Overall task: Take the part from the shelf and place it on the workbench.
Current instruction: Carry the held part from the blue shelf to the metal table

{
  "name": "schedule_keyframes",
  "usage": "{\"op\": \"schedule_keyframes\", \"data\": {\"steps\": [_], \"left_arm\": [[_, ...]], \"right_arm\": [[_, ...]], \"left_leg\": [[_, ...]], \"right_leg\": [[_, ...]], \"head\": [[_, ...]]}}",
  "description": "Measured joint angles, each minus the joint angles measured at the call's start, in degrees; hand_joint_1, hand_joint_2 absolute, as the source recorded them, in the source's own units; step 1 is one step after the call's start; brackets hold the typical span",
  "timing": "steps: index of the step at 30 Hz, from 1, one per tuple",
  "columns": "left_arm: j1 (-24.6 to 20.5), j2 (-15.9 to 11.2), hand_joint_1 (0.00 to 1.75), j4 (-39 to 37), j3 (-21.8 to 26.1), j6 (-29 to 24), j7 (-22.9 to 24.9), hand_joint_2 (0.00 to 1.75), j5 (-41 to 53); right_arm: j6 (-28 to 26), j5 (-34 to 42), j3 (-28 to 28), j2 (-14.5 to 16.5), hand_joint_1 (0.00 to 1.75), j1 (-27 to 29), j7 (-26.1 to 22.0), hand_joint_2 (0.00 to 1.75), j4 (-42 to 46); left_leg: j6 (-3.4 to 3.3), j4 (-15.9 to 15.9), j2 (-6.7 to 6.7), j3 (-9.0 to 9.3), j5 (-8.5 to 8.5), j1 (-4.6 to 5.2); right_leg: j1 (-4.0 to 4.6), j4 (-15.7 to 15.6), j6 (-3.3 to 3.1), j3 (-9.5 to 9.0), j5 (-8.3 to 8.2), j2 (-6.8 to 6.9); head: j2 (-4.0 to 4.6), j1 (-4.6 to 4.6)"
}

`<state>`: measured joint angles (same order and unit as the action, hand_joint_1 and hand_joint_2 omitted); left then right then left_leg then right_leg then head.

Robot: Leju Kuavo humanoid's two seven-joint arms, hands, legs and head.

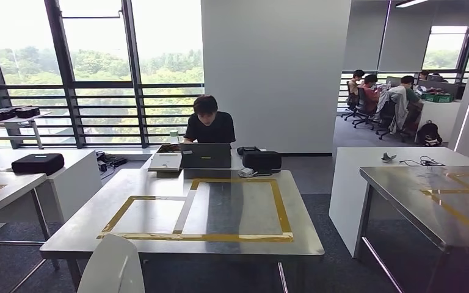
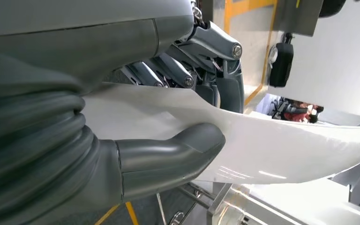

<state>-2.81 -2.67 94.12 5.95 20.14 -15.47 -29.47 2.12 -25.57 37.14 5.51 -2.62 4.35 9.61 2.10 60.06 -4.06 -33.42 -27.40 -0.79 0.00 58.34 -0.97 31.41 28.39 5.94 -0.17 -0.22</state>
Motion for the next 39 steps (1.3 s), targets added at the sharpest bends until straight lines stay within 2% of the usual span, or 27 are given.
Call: {"op": "schedule_keyframes", "data": {"steps": [1,3,4,6,7,8,9,10,11,12,13,14,15,16,18,19,22,23,26,29,31,33,36,37,38,39], "left_arm": [[-0.08,-0.03,1.75,-0.05,-0.01,0.04,0.00,1.75,-0.03],[-0.12,-0.18,1.75,-0.15,-0.02,0.13,-0.01,1.75,-0.08],[-0.16,-0.25,1.75,-0.19,-0.02,0.19,-0.03,1.75,-0.12],[-0.37,-0.31,1.75,-0.26,-0.02,0.30,-0.04,1.75,-0.19],[-0.46,-0.31,1.75,-0.29,-0.02,0.31,-0.05,1.75,-0.22],[-0.53,-0.31,1.75,-0.36,-0.05,0.33,-0.03,1.75,-0.23],[-0.53,-0.31,1.75,-0.45,-0.07,0.34,-0.02,1.75,-0.23],[-0.53,-0.31,1.75,-0.59,-0.09,0.35,-0.02,1.75,-0.24],[-0.53,-0.31,1.75,-0.72,-0.11,0.36,-0.02,1.75,-0.24],[-0.54,-0.31,1.75,-0.83,-0.11,0.36,-0.02,1.75,-0.25],[-0.58,-0.31,1.75,-0.89,-0.11,0.37,-0.03,1.75,-0.26],[-0.69,-0.31,1.75,-0.93,-0.11,0.37,-0.05,1.75,-0.28],[-0.82,-0.30,1.75,-0.99,-0.11,0.36,-0.09,1.75,-0.31],[-0.91,-0.31,1.75,-1.04,-0.11,0.35,-0.14,1.75,-0.34],[-0.96,-0.33,1.75,-1.12,-0.12,0.31,-0.24,1.75,-0.39],[-0.94,-0.36,1.75,-1.13,-0.14,0.30,-0.26,1.75,-0.40],[-1.32,-0.42,1.75,-1.25,-0.18,0.29,-0.34,1.75,-0.39],[-1.43,-0.43,1.75,-1.33,-0.19,0.29,-0.36,1.75,-0.36],[-1.47,-0.43,1.75,-1.62,-0.22,0.28,-0.33,1.75,-0.26],[-1.50,-0.43,1.75,-1.87,-0.22,0.28,-0.33,1.75,-0.25],[-1.50,-0.43,1.75,-1.98,-0.22,0.28,-0.33,1.75,-0.25],[-1.52,-0.44,1.75,-2.01,-0.22,0.28,-0.33,1.75,-0.25],[-1.60,-0.46,1.75,-2.00,-0.23,0.28,-0.37,1.75,-0.24],[-1.63,-0.45,1.75,-2.01,-0.25,0.28,-0.41,1.75,-0.24],[-1.65,-0.45,1.75,-2.05,-0.26,0.28,-0.44,1.75,-0.22],[-1.65,-0.44,1.75,-2.15,-0.26,0.28,-0.46,1.75,-0.20]], "right_arm": [[0.00,0.00,0.02,-0.02,0.00,-0.05,0.02,0.00,0.00],[-0.02,0.00,0.03,-0.02,0.00,-0.15,0.17,0.00,-0.01],[-0.04,0.00,0.04,-0.03,0.00,-0.22,0.28,0.00,-0.01],[-0.07,0.00,0.05,-0.04,0.00,-0.31,0.45,0.00,-0.01],[-0.08,0.00,0.07,-0.04,0.00,-0.28,0.50,0.00,-0.01],[-0.08,0.00,0.08,-0.04,0.00,-0.19,0.55,0.00,-0.01],[-0.08,-0.01,0.09,-0.04,0.00,-0.08,0.59,0.00,-0.01],[-0.09,-0.02,0.11,-0.04,0.00,0.01,0.61,0.00,-0.01],[-0.09,-0.05,0.12,-0.04,0.00,0.06,0.61,0.00,-0.01],[-0.09,-0.09,0.13,-0.04,0.00,0.06,0.60,0.00,-0.01],[-0.09,-0.14,0.13,-0.05,0.00,0.05,0.58,0.00,-0.01],[-0.08,-0.19,0.13,-0.07,0.00,0.05,0.54,0.00,-0.01],[-0.06,-0.23,0.13,-0.09,0.00,0.03,0.38,0.00,-0.01],[-0.02,-0.23,0.14,-0.10,0.00,0.02,0.08,0.00,-0.01],[0.11,-0.07,0.22,-0.09,0.00,-0.10,-0.56,0.00,-0.01],[0.17,0.07,0.30,-0.07,0.00,-0.19,-0.69,0.00,-0.01],[0.26,0.34,0.63,-0.01,0.00,-0.43,-0.41,0.00,-0.01],[0.28,0.37,0.77,-0.01,0.00,-0.46,-0.35,0.00,-0.01],[0.36,0.42,1.05,0.00,0.00,-0.43,-0.33,0.00,-0.01],[0.37,0.44,1.13,0.00,0.00,-0.39,-0.33,0.00,-0.01],[0.37,0.44,1.16,0.00,0.00,-0.39,-0.32,0.00,-0.01],[0.37,0.44,1.19,0.02,0.00,-0.39,-0.32,0.00,-0.01],[0.36,0.44,1.21,0.08,0.00,-0.40,-0.26,0.00,-0.01],[0.34,0.44,1.22,0.08,0.00,-0.43,-0.24,0.00,-0.01],[0.32,0.44,1.24,0.07,0.00,-0.48,-0.23,0.00,-0.01],[0.30,0.44,1.25,0.07,0.00,-0.53,-0.23,0.00,-0.01]], "left_leg": [[-0.50,-0.83,-0.37,0.33,-0.06,0.16],[-1.36,-0.82,1.13,0.07,0.21,0.19],[-1.69,-0.89,1.77,-0.02,0.37,0.11],[-2.33,-1.06,2.98,-0.18,0.72,-0.20],[-2.51,-1.06,3.59,-0.34,0.83,-0.25],[-2.65,-1.04,4.28,-0.51,0.92,-0.28],[-2.70,-1.00,5.05,-0.64,0.99,-0.27],[-2.70,-0.95,5.89,-0.72,1.05,-0.26],[-2.65,-0.90,6.71,-0.73,1.09,-0.27],[-2.58,-0.86,7.51,-0.69,1.14,-0.27],[-2.48,-0.83,8.20,-0.68,1.18,-0.33],[-2.28,-0.77,8.81,-0.74,1.24,-0.27],[-1.98,-0.77,9.38,-0.90,1.36,-0.29],[-1.59,-0.83,9.90,-1.10,1.51,-0.34],[-0.64,-1.38,10.84,-1.28,1.98,-0.47],[-0.77,-1.70,11.02,-1.16,2.13,-0.47],[-2.89,-2.51,10.94,-0.84,2.60,-0.23],[-3.17,-2.70,10.89,-0.83,2.75,-0.21],[-2.55,-3.01,10.59,-0.68,2.98,-0.34],[-0.77,-3.35,10.43,-0.56,3.13,-0.57],[-0.07,-3.43,10.41,-0.56,3.16,-0.68],[-0.16,-3.28,10.40,-0.63,3.10,-0.64],[-1.20,-4.58,10.09,0.15,3.55,-0.74],[-1.47,-5.55,9.83,0.73,3.93,-0.93],[-1.58,-6.31,9.52,1.24,4.27,-1.15],[-1.58,-6.59,9.19,1.46,4.35,-1.25]], "right_leg": [[0.21,0.12,0.28,-0.04,0.11,0.55],[0.28,0.15,0.78,-0.16,0.24,1.61],[0.15,0.52,1.11,-0.11,0.64,1.10],[-0.19,3.91,1.77,1.26,3.02,-1.99],[-0.34,7.45,1.99,2.87,4.94,-3.92],[-0.40,11.49,2.09,4.83,6.78,-5.01],[-0.42,14.91,2.12,6.57,7.92,-5.46],[-0.43,16.76,2.08,7.60,8.01,-5.65],[-0.44,16.14,1.95,7.46,6.83,-5.80],[-0.46,13.32,1.75,6.26,4.75,-6.16],[-0.50,9.04,1.48,4.41,2.46,-7.15],[-0.54,5.07,1.22,2.74,0.85,-8.36],[-0.54,2.19,1.05,1.57,-0.10,-9.33],[-0.48,0.68,0.91,1.03,-0.37,-10.01],[-0.31,0.26,0.65,0.97,-0.46,-9.55],[-0.36,-0.11,0.71,0.89,-0.70,-9.33],[-0.65,-1.00,1.01,0.78,-1.30,-9.16],[-0.62,-0.96,0.86,0.84,-1.34,-9.18],[-0.44,-0.79,0.39,1.01,-1.46,-9.30],[-0.31,-0.70,0.17,1.15,-1.49,-9.46],[-0.26,-0.66,0.12,1.18,-1.48,-9.48],[-0.36,-0.78,0.23,1.17,-1.53,-9.50],[-0.43,-1.47,0.91,0.77,-1.75,-9.20],[-0.36,-0.86,1.16,0.94,-1.20,-8.62],[-0.34,0.96,1.47,1.74,0.01,-7.91],[-0.55,4.07,1.88,3.27,1.81,-7.22]], "head": [[0.00,-0.04],[0.00,-0.13],[0.00,-0.14],[0.00,-0.18],[0.00,-0.21],[0.00,-0.22],[0.00,-0.24],[0.00,-0.25],[0.00,-0.25],[0.00,-0.26],[0.00,-0.26],[0.00,-0.24],[0.00,-0.24],[0.00,-0.23],[0.00,-0.24],[0.00,-0.24],[0.00,-0.06],[0.00,0.02],[0.00,0.05],[0.00,0.04],[0.00,0.04],[0.00,0.04],[0.00,0.08],[0.00,0.06],[0.00,0.02],[0.00,-0.03]]}}
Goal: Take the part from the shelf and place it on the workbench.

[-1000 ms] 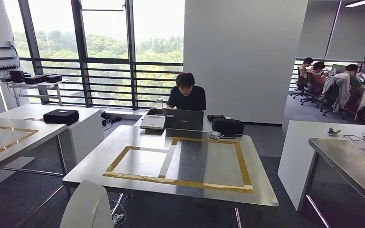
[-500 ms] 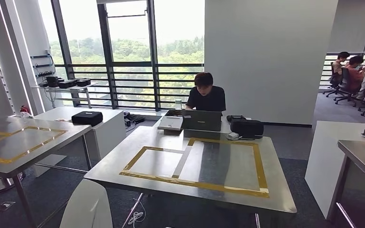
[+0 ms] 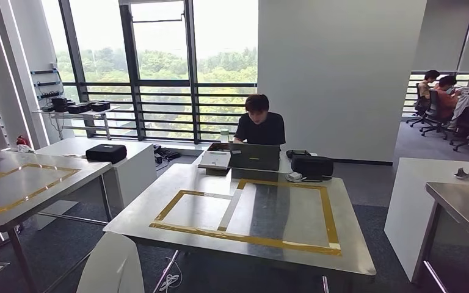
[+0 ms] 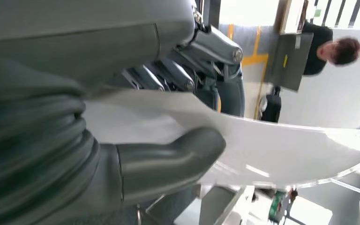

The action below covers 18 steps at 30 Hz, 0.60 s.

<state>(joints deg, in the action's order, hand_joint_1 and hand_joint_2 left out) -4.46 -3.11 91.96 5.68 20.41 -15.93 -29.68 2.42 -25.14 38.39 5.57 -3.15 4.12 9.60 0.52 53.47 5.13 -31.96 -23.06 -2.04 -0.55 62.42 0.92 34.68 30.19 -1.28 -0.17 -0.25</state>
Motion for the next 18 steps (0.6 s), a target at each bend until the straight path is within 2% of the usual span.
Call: {"op": "schedule_keyframes", "data": {"steps": [2,3,4,6,7,8,9,10,11,13,14,16,17,18], "left_arm": [[0.04,0.00,1.75,-0.33,0.00,0.00,-0.05,1.75,0.04],[0.07,0.02,1.75,-0.55,-0.01,0.00,-0.08,1.75,0.06],[0.08,0.05,1.75,-0.75,-0.01,0.00,-0.13,1.75,0.06],[0.06,0.09,1.75,-1.03,-0.02,0.00,-0.21,1.75,0.06],[0.04,0.06,1.75,-1.10,-0.01,0.00,-0.25,1.75,0.06],[0.02,-0.01,1.75,-1.12,-0.01,0.00,-0.28,1.75,0.07],[-0.02,-0.04,1.75,-1.13,-0.02,0.01,-0.32,1.75,0.08],[-0.04,-0.08,1.75,-1.13,-0.04,0.01,-0.35,1.75,0.09],[-0.06,-0.11,1.75,-1.13,-0.08,0.01,-0.38,1.75,0.10],[-0.10,-0.14,1.75,-1.15,-0.12,0.00,-0.39,1.75,0.10],[-0.14,-0.17,1.75,-1.17,-0.15,0.01,-0.40,1.75,0.10],[-0.24,-0.19,1.75,-1.27,-0.21,0.02,-0.48,1.75,0.10],[-0.25,-0.19,1.75,-1.36,-0.23,0.02,-0.52,1.75,0.10],[-0.25,-0.19,1.75,-1.47,-0.24,0.02,-0.56,1.75,0.10]], "right_arm": [[-0.05,0.01,0.04,0.00,0.00,-0.02,0.03,0.00,0.00],[-0.09,0.01,0.08,0.00,0.00,0.05,0.04,0.00,0.00],[-0.16,0.02,0.13,-0.01,0.00,0.12,0.06,0.00,0.00],[-0.26,0.02,0.20,-0.01,0.00,0.16,0.05,0.00,0.00],[-0.25,0.02,0.21,0.09,0.00,0.15,0.04,0.00,-0.01],[-0.23,0.03,0.21,0.17,0.00,0.14,0.04,0.00,-0.01],[-0.24,0.04,0.22,0.24,0.00,0.14,0.05,0.00,-0.02],[-0.25,0.04,0.24,0.30,0.00,0.18,0.06,0.00,-0.02],[-0.28,0.05,0.26,0.25,0.00,0.19,0.07,0.00,-0.01],[-0.30,0.06,0.28,0.24,0.00,0.22,0.09,0.00,-0.01],[-0.30,0.07,0.29,0.24,0.00,0.23,0.09,0.00,-0.01],[-0.32,0.07,0.29,0.24,0.00,0.33,0.09,0.00,-0.02],[-0.33,0.07,0.30,0.24,0.00,0.39,0.10,0.00,-0.02],[-0.34,0.07,0.31,0.24,0.00,0.45,0.10,0.00,-0.02]], "left_leg": [[0.15,0.25,-0.57,-0.09,-0.22,-0.20],[0.40,0.53,-0.74,-0.19,-0.43,-0.39],[0.78,0.92,-0.83,-0.30,-0.69,-0.69],[1.95,2.35,-0.90,-0.66,-1.58,-1.46],[2.67,3.26,-0.91,-1.06,-2.18,-1.64],[3.30,4.02,-0.89,-1.42,-2.77,-1.67],[3.81,4.47,-0.87,-1.67,-3.22,-1.57],[4.17,4.52,-0.77,-1.76,-3.45,-1.48],[4.44,4.38,-0.64,-1.61,-3.50,-1.55],[4.66,5.42,-1.81,-1.86,-4.06,-1.64],[4.56,7.53,-2.81,-2.83,-5.13,-1.54],[4.09,15.10,-4.51,-6.69,-8.50,-1.03],[3.84,19.03,-4.69,-8.87,-9.84,-0.77],[3.53,21.57,-4.73,-10.44,-10.23,-0.54]], "right_leg": [[-0.62,7.26,0.93,3.77,3.29,0.46],[-1.00,9.16,1.41,4.78,3.62,0.51],[-1.38,8.79,1.92,4.60,2.81,0.55],[-2.21,2.39,3.05,1.27,-0.53,0.50],[-2.41,-0.63,3.37,-0.29,-1.66,0.16],[-2.51,-2.41,3.06,-1.25,-2.16,-0.12],[-2.41,-2.67,2.41,-1.40,-1.95,-0.32],[-2.22,-2.17,1.47,-1.22,-1.67,-0.40],[-2.17,-1.91,0.52,-1.18,-1.53,-0.12],[-2.06,-1.99,-0.66,-1.39,-1.46,0.45],[-1.96,-2.07,-1.13,-1.56,-1.42,0.76],[-1.51,-2.11,-1.85,-1.89,-1.11,1.43],[-1.24,-2.10,-2.11,-2.06,-0.89,1.76],[-0.97,-2.10,-2.32,-2.30,-0.63,2.05]], "head": [[0.00,0.00],[0.00,0.01],[0.00,0.02],[0.00,-0.01],[0.00,-0.10],[0.00,-0.09],[0.00,-0.09],[0.00,-0.05],[0.00,0.06],[0.00,0.15],[0.00,0.19],[0.00,0.26],[0.00,0.27],[0.00,0.27]]}}
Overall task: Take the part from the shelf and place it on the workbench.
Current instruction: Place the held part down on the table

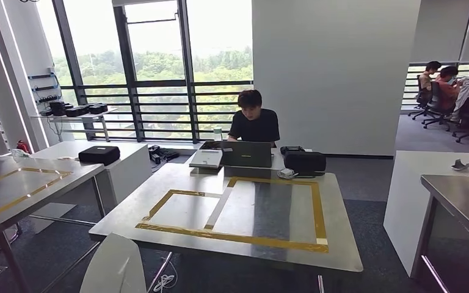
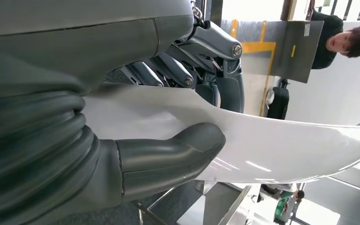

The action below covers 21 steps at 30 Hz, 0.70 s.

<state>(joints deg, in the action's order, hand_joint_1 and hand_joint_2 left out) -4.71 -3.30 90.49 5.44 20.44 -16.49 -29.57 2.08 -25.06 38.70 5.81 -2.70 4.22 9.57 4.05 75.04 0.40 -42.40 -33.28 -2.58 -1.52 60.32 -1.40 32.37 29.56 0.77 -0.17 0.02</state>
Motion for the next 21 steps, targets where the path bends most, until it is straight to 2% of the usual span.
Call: {"op": "schedule_keyframes", "data": {"steps": [1,2,4,5,6,7,10,11,12,14,15,16,17,19,20,21], "left_arm": [[0.01,0.00,1.75,-0.11,0.00,0.01,-0.02,1.75,0.00],[0.01,0.00,1.75,-0.18,0.00,0.02,-0.05,1.75,0.00],[-0.01,0.00,1.75,-0.22,-0.01,0.04,-0.18,1.75,-0.01],[-0.05,0.00,1.75,-0.18,-0.02,0.04,-0.26,1.75,-0.02],[-0.07,0.01,1.75,-0.14,-0.03,0.04,-0.32,1.75,-0.02],[-0.09,0.01,1.75,-0.09,-0.03,0.05,-0.36,1.75,-0.01],[-0.09,0.05,1.75,0.23,-0.02,0.05,-0.40,1.75,0.00],[-0.15,0.09,1.75,0.37,-0.02,0.05,-0.42,1.75,0.00],[-0.21,0.14,1.75,0.49,-0.02,0.05,-0.43,1.75,0.00],[-0.25,0.22,1.75,0.53,-0.02,0.05,-0.42,1.75,0.00],[-0.20,0.26,1.75,0.53,-0.02,0.05,-0.41,1.75,0.00],[-0.17,0.28,1.75,0.52,-0.02,0.05,-0.40,1.75,0.00],[-0.15,0.32,1.75,0.52,-0.02,0.06,-0.40,1.75,0.00],[-0.15,0.42,1.75,0.52,-0.02,0.06,-0.41,1.75,0.00],[-0.16,0.45,1.75,0.52,-0.02,0.06,-0.42,1.75,0.00],[-0.16,0.48,1.75,0.53,-0.02,0.06,-0.42,1.75,0.00]], "right_arm": [[-0.01,0.01,0.01,0.00,0.00,0.04,-0.01,0.00,0.00],[0.00,0.01,0.02,0.00,0.00,0.06,-0.02,0.00,0.00],[0.03,0.02,0.03,0.00,0.00,0.04,-0.07,0.00,0.00],[0.04,0.02,0.05,0.00,0.00,0.02,-0.11,0.00,0.00],[0.06,0.02,0.09,0.00,0.00,0.02,-0.16,0.00,0.00],[0.07,0.02,0.14,0.00,0.00,0.02,-0.22,0.00,0.00],[0.14,0.02,0.28,0.00,0.00,-0.07,-0.34,0.00,0.03],[0.17,0.02,0.30,0.00,0.00,-0.14,-0.37,0.00,0.03],[0.19,0.02,0.31,0.00,0.00,-0.19,-0.39,0.00,0.04],[0.21,0.02,0.34,0.00,0.00,-0.15,-0.34,0.00,0.03],[0.21,0.02,0.35,0.00,0.00,-0.06,-0.32,0.00,0.03],[0.21,0.02,0.38,0.00,0.00,0.04,-0.29,0.00,0.02],[0.21,0.02,0.40,0.00,0.00,0.14,-0.28,0.00,0.02],[0.21,0.02,0.45,-0.03,0.00,0.21,-0.30,0.00,0.03],[0.20,0.02,0.46,-0.07,0.00,0.19,-0.30,0.00,0.03],[0.19,0.02,0.46,-0.11,0.00,0.14,-0.29,0.00,0.03]], "left_leg": [[-0.41,0.43,-0.01,-0.55,0.77,0.25],[-0.89,-1.42,-0.04,0.07,2.58,0.51],[-2.03,-8.68,-0.45,3.33,6.74,1.24],[-2.43,-11.70,-0.72,4.79,7.75,1.58],[-2.70,-13.52,-0.94,5.68,8.03,1.86],[-2.85,-14.05,-0.98,5.97,7.62,2.07],[-3.53,-14.93,-0.43,6.61,7.30,1.86],[-3.84,-15.27,-0.32,7.06,7.21,1.69],[-4.17,-15.53,-0.27,7.47,7.07,1.57],[-4.64,-15.63,-0.11,7.94,6.63,1.67],[-4.75,-15.62,0.07,8.18,6.37,1.73],[-4.75,-15.62,0.31,8.53,6.08,1.78],[-4.68,-15.61,0.56,9.00,5.75,1.82],[-4.44,-15.60,0.90,9.95,4.98,1.85],[-4.21,-15.55,1.03,10.30,4.60,1.94],[-3.97,-15.56,1.12,10.51,4.31,2.02]], "right_leg": [[0.24,0.00,-0.12,-0.33,0.30,0.22],[0.41,0.00,-0.13,-0.77,0.63,0.36],[0.67,-0.01,0.13,-1.71,1.39,0.51],[0.79,0.01,0.41,-2.00,1.75,0.55],[0.88,-0.05,0.69,-2.16,1.99,0.61],[0.96,-0.21,1.02,-2.22,2.13,0.71],[0.86,-0.21,2.01,-2.60,2.74,0.78],[0.83,1.31,2.29,-1.95,3.52,0.47],[0.77,4.09,2.51,-0.46,4.71,0.06],[0.78,11.77,2.73,4.34,7.19,-0.40],[0.78,14.56,2.77,6.50,7.41,-0.44],[0.79,15.38,2.73,7.75,6.43,-0.46],[0.83,13.87,2.61,7.87,4.25,-0.50],[1.00,6.38,2.01,5.55,-1.19,-0.73],[1.14,2.82,1.66,4.18,-2.76,-0.86],[1.28,0.56,1.36,3.25,-3.40,-0.97]], "head": [[0.00,0.00],[0.00,0.00],[0.00,-0.01],[0.01,0.00],[0.00,-0.05],[0.00,-0.10],[0.02,-0.24],[0.03,-0.31],[0.04,-0.38],[0.03,-0.48],[0.01,-0.51],[0.01,-0.54],[0.00,-0.57],[0.00,-0.62],[0.01,-0.60],[0.02,-0.55]]}}
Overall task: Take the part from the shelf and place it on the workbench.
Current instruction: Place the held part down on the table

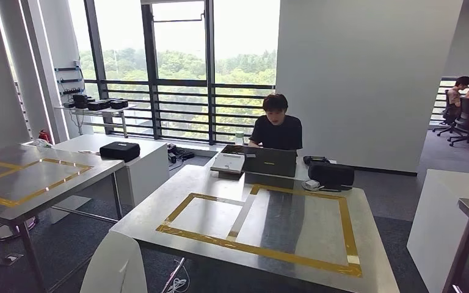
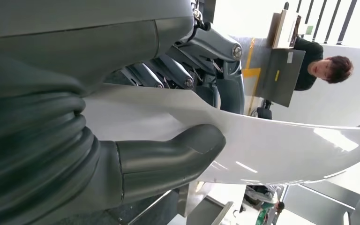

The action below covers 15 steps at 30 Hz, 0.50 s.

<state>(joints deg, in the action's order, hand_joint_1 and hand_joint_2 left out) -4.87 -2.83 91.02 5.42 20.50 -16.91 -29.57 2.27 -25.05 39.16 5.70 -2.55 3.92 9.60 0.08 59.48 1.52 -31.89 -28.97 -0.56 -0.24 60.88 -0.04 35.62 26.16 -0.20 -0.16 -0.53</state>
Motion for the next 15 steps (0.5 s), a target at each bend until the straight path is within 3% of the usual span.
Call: {"op": "schedule_keyframes", "data": {"steps": [2,5,6,8,9,10,11,12,13,15], "left_arm": [[0.02,0.03,1.75,0.02,-0.01,0.00,0.00,1.75,-0.01],[0.08,0.02,1.75,0.14,-0.01,0.00,-0.02,1.75,-0.02],[0.07,-0.01,1.75,0.17,-0.01,0.00,-0.03,1.75,-0.02],[0.15,-0.02,1.75,0.13,0.00,0.00,-0.02,1.75,-0.02],[0.28,-0.02,1.75,0.09,0.00,0.00,-0.01,1.75,-0.02],[0.42,-0.03,1.75,0.05,0.00,0.00,0.00,1.75,-0.02],[0.51,-0.03,1.75,0.02,0.00,0.00,0.01,1.75,-0.02],[0.55,-0.04,1.75,0.00,0.00,0.00,0.01,1.75,-0.02],[0.57,-0.04,1.75,-0.02,0.00,0.00,0.00,1.75,-0.03],[0.51,-0.05,1.75,-0.11,-0.02,0.00,0.00,1.75,-0.04]], "right_arm": [[-0.02,0.00,0.02,-0.04,0.00,-0.08,0.02,0.00,-0.01],[-0.02,0.00,0.05,-0.04,0.00,-0.11,-0.03,0.00,-0.01],[-0.02,0.00,0.08,-0.05,0.00,-0.11,-0.05,0.00,-0.01],[-0.01,0.00,0.15,-0.05,0.00,-0.09,-0.08,0.00,-0.01],[0.01,0.00,0.19,-0.05,0.00,-0.06,-0.08,0.00,-0.01],[0.02,0.00,0.22,-0.04,0.00,-0.03,-0.08,0.00,-0.01],[0.02,0.00,0.27,-0.04,0.00,0.00,-0.07,0.00,-0.01],[0.02,0.00,0.31,-0.04,0.00,0.02,-0.07,0.00,-0.01],[0.02,0.00,0.34,-0.05,0.00,0.04,-0.07,0.00,-0.01],[0.02,0.00,0.40,-0.09,0.00,-0.01,-0.08,0.00,-0.01]], "left_leg": [[0.60,-0.22,0.15,0.25,-0.28,0.11],[1.52,1.06,-0.23,-0.25,-1.18,0.07],[1.81,3.39,-0.48,-1.40,-2.21,0.02],[2.30,10.93,-0.83,-5.60,-4.99,-0.15],[2.49,14.30,-0.89,-7.77,-5.77,-0.26],[2.64,16.05,-0.95,-9.21,-5.51,-0.36],[2.75,15.45,-1.03,-9.48,-4.00,-0.45],[2.85,12.79,-1.15,-8.64,-1.64,-0.57],[2.97,8.67,-1.42,-7.04,0.92,-0.69],[2.79,2.29,-1.83,-4.14,3.28,-0.62]], "right_leg": [[0.20,-1.27,-0.45,-0.60,0.40,-0.03],[-0.29,-2.12,-1.22,-1.54,0.47,0.11],[-0.47,-2.39,-1.50,-2.03,0.59,0.19],[-0.50,-2.48,-1.86,-2.82,1.20,0.30],[-0.53,-2.47,-1.87,-3.19,1.57,0.34],[-0.59,-2.47,-1.80,-3.63,1.98,0.36],[-0.69,-2.46,-1.65,-4.19,2.43,0.36],[-0.84,-2.44,-1.44,-4.82,2.90,0.36],[-0.95,-2.43,-1.12,-5.39,3.45,0.36],[-0.91,-2.33,-0.26,-6.14,4.46,0.32]], "head": [[0.00,0.06],[-0.02,0.11],[-0.02,0.18],[-0.02,0.31],[-0.02,0.32],[-0.02,0.34],[-0.02,0.34],[-0.02,0.36],[-0.02,0.38],[0.02,0.45]]}}
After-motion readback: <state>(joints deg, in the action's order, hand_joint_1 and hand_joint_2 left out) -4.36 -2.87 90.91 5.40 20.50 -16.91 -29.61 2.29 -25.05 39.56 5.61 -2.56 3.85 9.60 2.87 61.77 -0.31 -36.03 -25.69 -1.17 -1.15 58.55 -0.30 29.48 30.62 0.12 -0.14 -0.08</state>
